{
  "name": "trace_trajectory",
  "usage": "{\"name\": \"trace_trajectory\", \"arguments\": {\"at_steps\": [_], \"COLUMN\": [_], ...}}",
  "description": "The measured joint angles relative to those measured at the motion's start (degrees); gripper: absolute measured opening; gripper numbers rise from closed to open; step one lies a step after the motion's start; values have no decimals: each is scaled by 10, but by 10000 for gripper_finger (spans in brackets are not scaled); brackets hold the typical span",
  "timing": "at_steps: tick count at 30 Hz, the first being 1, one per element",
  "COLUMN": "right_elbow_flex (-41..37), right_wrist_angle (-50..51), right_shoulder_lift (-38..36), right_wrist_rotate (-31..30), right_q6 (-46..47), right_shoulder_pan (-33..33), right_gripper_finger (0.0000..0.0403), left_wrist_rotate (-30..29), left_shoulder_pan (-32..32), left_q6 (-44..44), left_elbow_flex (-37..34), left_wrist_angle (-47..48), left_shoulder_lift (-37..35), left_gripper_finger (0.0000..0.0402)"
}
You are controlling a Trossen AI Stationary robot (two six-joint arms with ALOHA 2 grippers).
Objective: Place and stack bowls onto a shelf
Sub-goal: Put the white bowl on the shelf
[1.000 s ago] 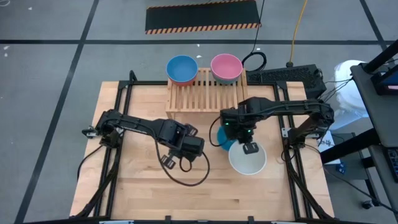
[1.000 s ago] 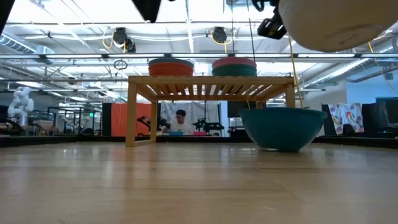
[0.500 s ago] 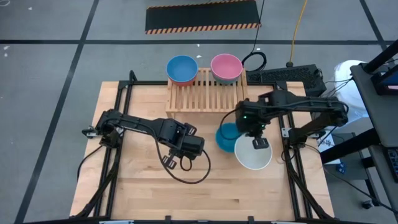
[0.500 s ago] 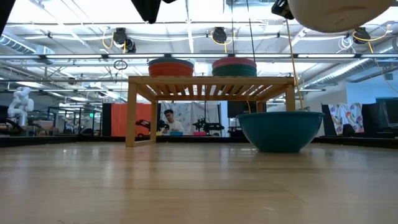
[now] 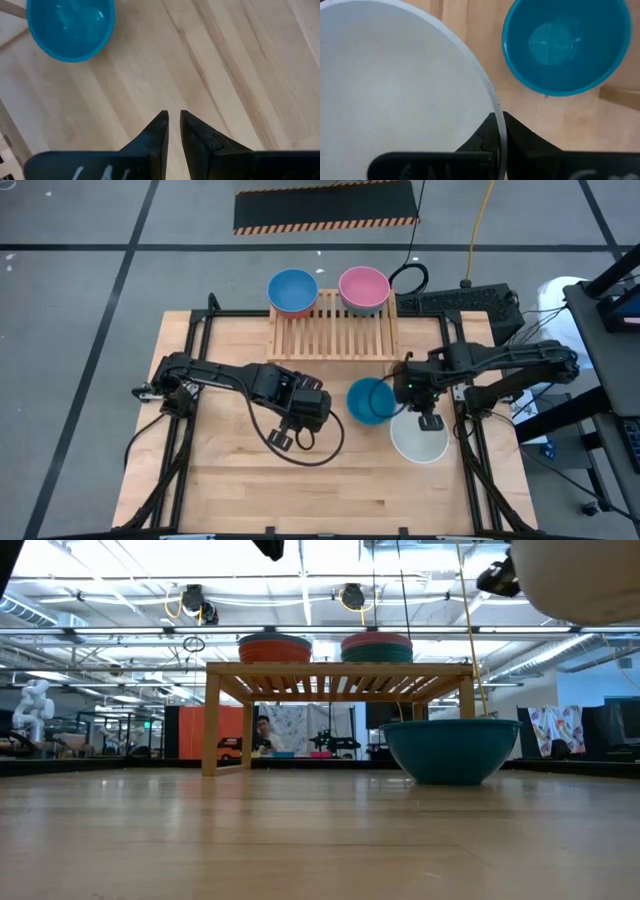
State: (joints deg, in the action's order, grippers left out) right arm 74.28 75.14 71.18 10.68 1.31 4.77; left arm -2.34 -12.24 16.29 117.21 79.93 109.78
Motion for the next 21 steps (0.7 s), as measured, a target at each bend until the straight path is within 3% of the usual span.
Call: {"name": "trace_trajectory", "arguments": {"at_steps": [6,14,21], "right_elbow_flex": [-89,-239,-275], "right_wrist_angle": [-43,-186,-226], "right_shoulder_lift": [-28,-44,-44], "right_wrist_rotate": [24,82,95], "right_q6": [27,57,57], "right_shoulder_pan": [17,27,28], "right_gripper_finger": [0,0,0], "left_wrist_rotate": [1,1,1], "left_shoulder_pan": [0,1,12], "left_q6": [-3,-1,-1], "left_elbow_flex": [0,0,0], "left_wrist_angle": [9,9,10], "left_shoulder_lift": [0,1,1], "left_gripper_finger": [56,56,56]}}
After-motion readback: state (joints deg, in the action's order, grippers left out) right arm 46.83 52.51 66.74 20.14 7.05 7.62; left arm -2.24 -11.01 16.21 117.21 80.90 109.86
